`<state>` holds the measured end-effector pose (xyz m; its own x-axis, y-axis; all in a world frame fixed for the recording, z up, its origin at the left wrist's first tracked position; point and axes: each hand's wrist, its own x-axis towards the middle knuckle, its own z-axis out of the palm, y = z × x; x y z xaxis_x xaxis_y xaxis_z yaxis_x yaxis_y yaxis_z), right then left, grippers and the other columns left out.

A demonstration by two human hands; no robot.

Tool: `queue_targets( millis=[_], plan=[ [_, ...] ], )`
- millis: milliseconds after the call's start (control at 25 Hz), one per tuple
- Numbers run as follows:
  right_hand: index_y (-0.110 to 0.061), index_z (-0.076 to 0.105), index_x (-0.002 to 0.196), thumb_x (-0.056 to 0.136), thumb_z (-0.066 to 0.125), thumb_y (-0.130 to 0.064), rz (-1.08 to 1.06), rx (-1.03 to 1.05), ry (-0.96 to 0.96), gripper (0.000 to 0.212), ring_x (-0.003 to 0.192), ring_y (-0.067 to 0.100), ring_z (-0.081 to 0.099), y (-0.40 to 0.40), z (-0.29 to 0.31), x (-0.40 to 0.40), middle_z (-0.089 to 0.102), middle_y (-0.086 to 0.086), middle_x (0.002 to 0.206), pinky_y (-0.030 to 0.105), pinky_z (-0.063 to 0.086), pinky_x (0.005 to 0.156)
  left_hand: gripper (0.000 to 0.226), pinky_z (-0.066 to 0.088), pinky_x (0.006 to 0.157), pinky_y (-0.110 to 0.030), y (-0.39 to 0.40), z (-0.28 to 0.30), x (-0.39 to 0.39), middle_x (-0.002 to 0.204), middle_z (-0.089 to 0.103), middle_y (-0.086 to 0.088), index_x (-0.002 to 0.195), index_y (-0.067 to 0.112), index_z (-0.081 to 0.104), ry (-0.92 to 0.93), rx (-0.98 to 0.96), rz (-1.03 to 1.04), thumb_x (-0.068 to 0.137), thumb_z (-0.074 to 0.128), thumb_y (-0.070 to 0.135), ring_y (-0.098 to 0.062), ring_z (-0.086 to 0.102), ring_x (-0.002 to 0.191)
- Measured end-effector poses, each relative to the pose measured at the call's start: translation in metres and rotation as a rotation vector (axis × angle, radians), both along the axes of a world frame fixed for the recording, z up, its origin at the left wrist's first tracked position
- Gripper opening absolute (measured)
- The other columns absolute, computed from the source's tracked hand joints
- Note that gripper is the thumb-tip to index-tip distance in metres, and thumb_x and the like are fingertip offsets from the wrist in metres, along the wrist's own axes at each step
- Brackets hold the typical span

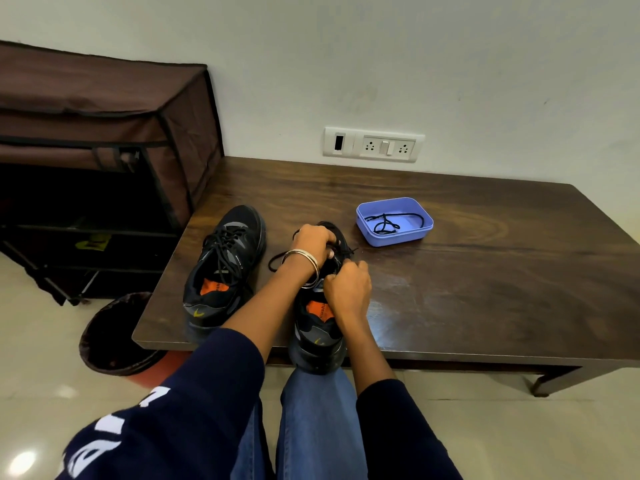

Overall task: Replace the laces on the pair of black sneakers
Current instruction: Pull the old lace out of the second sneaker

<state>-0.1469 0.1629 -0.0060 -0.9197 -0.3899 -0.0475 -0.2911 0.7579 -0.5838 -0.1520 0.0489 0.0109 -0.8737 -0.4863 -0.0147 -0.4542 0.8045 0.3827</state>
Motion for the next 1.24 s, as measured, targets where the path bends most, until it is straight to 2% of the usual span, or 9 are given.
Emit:
queue_targets(
  millis=[240,400,560,720,840,920,1000,1120,1240],
  plan=[
    [-0.001,0.062,0.109,0.088,0.051,-0.012,-0.006,-0.008,0.011,0.025,0.106,0.031,0.054,0.001,0.002,0.000,0.052,0.014,0.118,0.038,0.046,0.087,0.031,0.050,0.083,-0.043,0.019,0.005,0.003,0.118,0.055,-0.018,0.120,0.011,0.060,-0.135,-0.294,-0.028,0.090,0.056,0.008,-0.037,0.054,0.112],
    [-0.002,0.063,0.108,0.088,0.049,-0.010,-0.028,-0.030,0.003,0.025,0.104,0.031,0.054,0.002,0.003,0.001,0.053,0.013,0.117,0.040,0.048,0.088,0.029,0.048,0.090,-0.043,0.020,-0.006,-0.002,0.121,0.055,-0.019,0.122,0.001,0.056,-0.117,-0.334,-0.023,0.094,0.047,0.004,-0.036,0.046,0.120],
    [-0.003,0.063,0.108,0.088,0.050,-0.011,-0.027,-0.039,-0.002,0.025,0.103,0.030,0.055,0.002,0.003,0.001,0.053,0.013,0.116,0.040,0.049,0.088,0.030,0.044,0.088,-0.042,0.017,-0.013,0.001,0.124,0.053,-0.017,0.120,0.001,0.057,0.044,-0.282,0.066,0.098,0.043,0.015,-0.036,0.051,0.114],
    [-0.003,0.062,0.110,0.088,0.052,-0.012,-0.016,-0.015,0.018,0.026,0.103,0.031,0.056,0.003,0.003,0.000,0.053,0.013,0.117,0.039,0.049,0.088,0.026,0.048,0.085,-0.041,0.008,-0.022,-0.001,0.104,0.063,-0.018,0.098,-0.001,0.061,0.361,0.136,0.383,0.090,0.051,0.021,-0.035,0.060,0.097],
    [-0.004,0.063,0.111,0.089,0.053,-0.012,-0.016,-0.010,0.024,0.025,0.103,0.029,0.056,0.002,0.003,0.001,0.054,0.013,0.117,0.038,0.050,0.087,0.019,0.059,0.072,-0.042,0.011,-0.028,0.002,0.077,0.066,-0.015,0.071,0.004,0.056,0.625,0.725,0.538,0.087,0.053,0.015,-0.029,0.068,0.076],
    [-0.004,0.063,0.111,0.088,0.053,-0.011,-0.012,-0.014,0.034,0.026,0.103,0.029,0.057,0.001,0.003,0.001,0.055,0.012,0.117,0.037,0.050,0.088,0.022,0.060,0.065,-0.034,0.017,-0.026,0.002,0.070,0.058,-0.012,0.069,0.006,0.051,0.783,1.131,0.653,0.091,0.049,0.001,-0.023,0.065,0.069],
    [-0.003,0.062,0.111,0.087,0.052,-0.010,0.002,-0.004,0.046,0.027,0.104,0.029,0.056,0.002,0.004,0.000,0.055,0.013,0.117,0.036,0.048,0.088,0.022,0.059,0.066,-0.035,0.017,-0.024,0.005,0.067,0.050,-0.011,0.073,0.004,0.046,0.926,1.388,0.719,0.093,0.041,-0.003,-0.023,0.062,0.068],
    [-0.002,0.062,0.113,0.087,0.053,-0.010,0.013,0.011,0.066,0.028,0.106,0.030,0.057,0.001,0.002,-0.001,0.055,0.014,0.119,0.036,0.046,0.089,0.025,0.055,0.074,-0.047,0.010,-0.020,0.016,0.067,0.047,-0.014,0.072,0.005,0.042,1.103,1.602,0.829,0.094,0.031,-0.002,-0.033,0.064,0.072],
    [-0.003,0.062,0.110,0.087,0.053,-0.010,0.016,0.010,0.079,0.026,0.105,0.030,0.056,0.002,0.002,0.000,0.055,0.013,0.119,0.036,0.046,0.088,0.027,0.059,0.066,-0.041,0.009,-0.023,0.020,0.063,0.046,-0.011,0.070,0.005,0.044,1.082,1.573,0.796,0.094,0.035,-0.002,-0.028,0.067,0.065]
  ],
)
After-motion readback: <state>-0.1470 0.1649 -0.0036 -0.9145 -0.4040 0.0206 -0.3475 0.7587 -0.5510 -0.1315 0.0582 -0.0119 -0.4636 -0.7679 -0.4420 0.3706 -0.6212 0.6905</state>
